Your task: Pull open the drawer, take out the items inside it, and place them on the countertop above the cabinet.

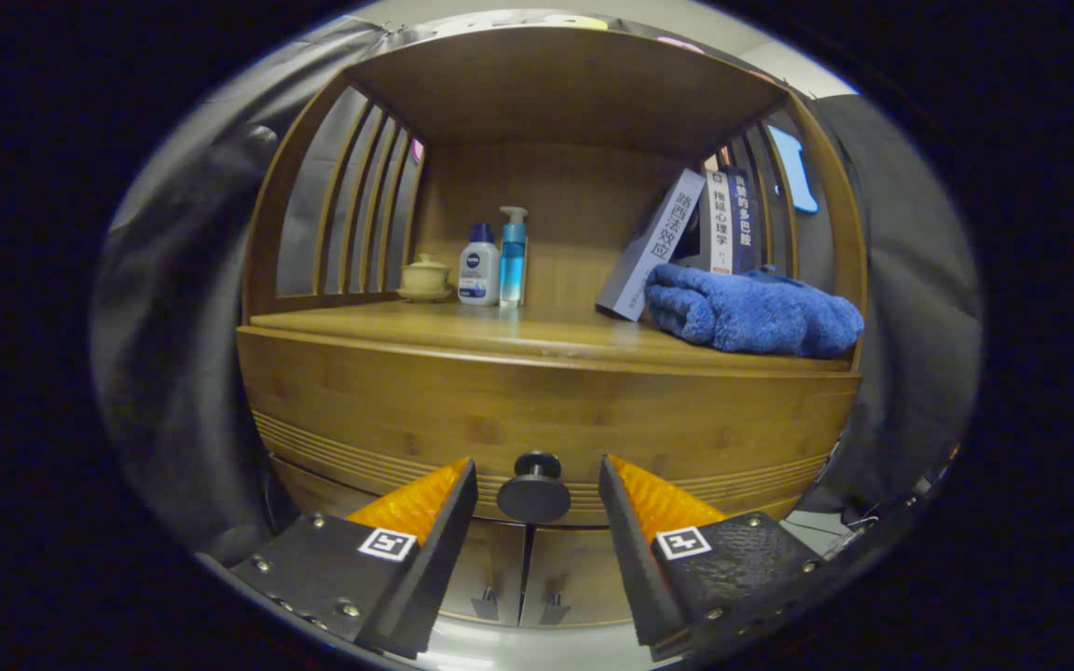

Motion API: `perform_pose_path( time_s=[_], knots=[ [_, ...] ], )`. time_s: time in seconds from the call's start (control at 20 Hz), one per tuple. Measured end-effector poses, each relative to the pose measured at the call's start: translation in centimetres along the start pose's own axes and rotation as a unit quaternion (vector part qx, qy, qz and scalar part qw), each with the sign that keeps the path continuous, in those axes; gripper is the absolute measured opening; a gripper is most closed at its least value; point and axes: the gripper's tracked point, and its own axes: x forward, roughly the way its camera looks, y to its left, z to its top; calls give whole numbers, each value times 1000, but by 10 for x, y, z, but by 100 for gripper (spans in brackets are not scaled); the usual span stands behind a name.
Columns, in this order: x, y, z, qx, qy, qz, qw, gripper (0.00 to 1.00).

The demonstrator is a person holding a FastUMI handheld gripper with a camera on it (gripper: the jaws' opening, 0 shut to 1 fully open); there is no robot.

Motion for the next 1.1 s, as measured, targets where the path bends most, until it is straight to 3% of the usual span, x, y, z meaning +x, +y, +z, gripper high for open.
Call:
perform_pose_path(
  time_s=[0.05,0.2,0.35,1.1],
  knots=[
    [6,-2,-4,8,4,-3,1000,79],
    [4,4,-6,27,9,-4,1000,43],
    [3,4,-11,40,26,-27,998,33],
    [-138,1,-38,69,67,-12,995,33]
  ],
)
